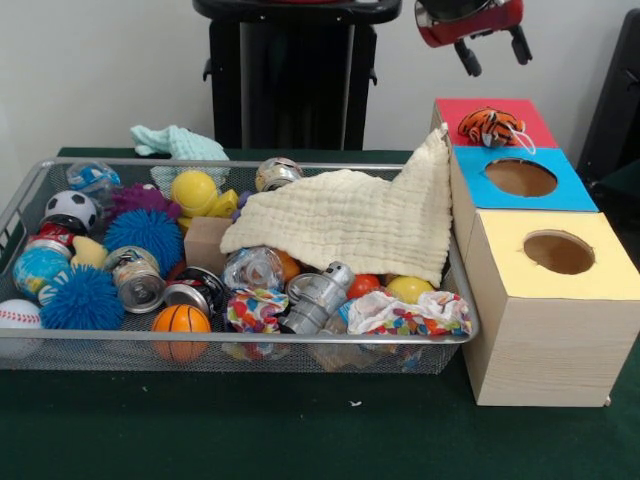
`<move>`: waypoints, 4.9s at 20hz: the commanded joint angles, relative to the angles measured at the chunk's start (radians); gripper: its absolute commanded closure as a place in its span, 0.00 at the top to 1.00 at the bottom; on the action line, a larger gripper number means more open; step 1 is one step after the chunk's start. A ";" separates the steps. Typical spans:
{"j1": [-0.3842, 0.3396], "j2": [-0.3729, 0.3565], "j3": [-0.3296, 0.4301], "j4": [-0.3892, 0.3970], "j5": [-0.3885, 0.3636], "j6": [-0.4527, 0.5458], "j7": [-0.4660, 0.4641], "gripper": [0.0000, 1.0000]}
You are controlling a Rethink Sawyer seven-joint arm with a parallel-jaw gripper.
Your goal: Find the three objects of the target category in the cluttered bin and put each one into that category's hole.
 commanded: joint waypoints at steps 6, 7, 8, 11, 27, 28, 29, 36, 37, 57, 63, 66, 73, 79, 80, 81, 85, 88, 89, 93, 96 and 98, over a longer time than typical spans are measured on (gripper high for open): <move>0.003 -0.008 -0.027 -0.096 0.003 0.045 0.171 1.00; 0.006 -0.003 -0.031 -0.103 -0.003 0.039 0.173 1.00; 0.009 -0.001 -0.039 -0.110 -0.014 0.022 0.170 1.00; 0.019 0.006 -0.066 -0.136 -0.094 -0.165 0.113 1.00; 0.047 0.038 -0.114 -0.146 -0.169 -0.438 0.141 0.00; 0.044 0.039 -0.110 -0.143 -0.165 -0.433 0.142 0.00; 0.040 0.039 -0.106 -0.140 -0.161 -0.427 0.142 0.00; 0.041 0.036 -0.107 -0.135 -0.145 -0.355 0.147 0.00; 0.040 0.036 -0.106 -0.134 -0.144 -0.351 0.147 0.00; 0.070 0.122 -0.119 -0.096 -0.156 -0.433 0.163 0.00; 0.070 0.099 -0.120 -0.093 -0.142 -0.358 0.160 0.00; 0.072 0.079 -0.121 -0.097 -0.133 -0.299 0.161 0.00; 0.080 0.056 -0.130 -0.104 -0.123 -0.222 0.175 0.00; 0.077 0.048 -0.100 -0.082 -0.081 -0.210 0.201 0.00; 0.077 0.049 -0.098 -0.078 -0.078 -0.215 0.202 0.00; 0.078 0.049 -0.096 -0.075 -0.075 -0.220 0.203 0.00; 0.087 0.056 -0.103 -0.077 -0.077 -0.221 0.207 0.00; 0.104 0.083 -0.112 -0.086 -0.084 -0.251 0.215 0.00; 0.106 0.096 -0.110 -0.085 -0.081 -0.271 0.217 0.00; 0.129 0.141 -0.129 -0.109 -0.097 -0.324 0.220 0.00; 0.153 0.175 -0.145 -0.127 -0.098 -0.356 0.231 0.00; 0.163 0.191 -0.145 -0.131 -0.092 -0.374 0.234 0.00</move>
